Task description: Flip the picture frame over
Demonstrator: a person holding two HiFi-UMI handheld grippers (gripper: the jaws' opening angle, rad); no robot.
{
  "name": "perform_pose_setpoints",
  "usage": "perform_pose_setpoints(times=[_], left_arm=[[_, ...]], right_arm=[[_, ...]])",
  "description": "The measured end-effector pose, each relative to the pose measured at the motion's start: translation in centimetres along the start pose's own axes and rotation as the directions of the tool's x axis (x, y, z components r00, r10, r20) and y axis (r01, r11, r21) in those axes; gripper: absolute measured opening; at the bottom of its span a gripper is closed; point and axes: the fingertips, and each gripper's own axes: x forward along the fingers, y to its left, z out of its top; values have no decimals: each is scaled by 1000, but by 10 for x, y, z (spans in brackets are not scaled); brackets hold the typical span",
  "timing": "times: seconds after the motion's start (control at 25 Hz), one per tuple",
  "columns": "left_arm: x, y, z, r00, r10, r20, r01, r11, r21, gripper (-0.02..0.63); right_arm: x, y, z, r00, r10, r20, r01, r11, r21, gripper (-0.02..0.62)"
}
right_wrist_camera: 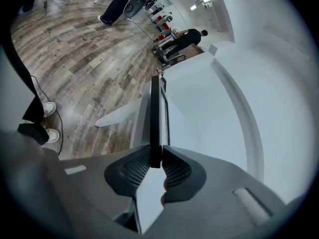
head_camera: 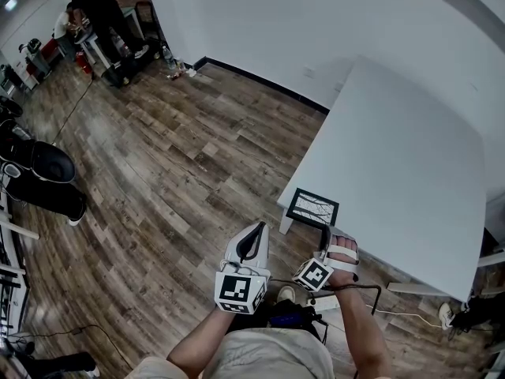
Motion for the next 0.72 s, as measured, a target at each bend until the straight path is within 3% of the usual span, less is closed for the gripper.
perform_pose_setpoints(times=[0.72], left_arm=[[0,1,-2,1000,-3,-12,3,1000,4,2]], right_arm=[[15,21,-6,995,67,-77,-70,997,-44,115]])
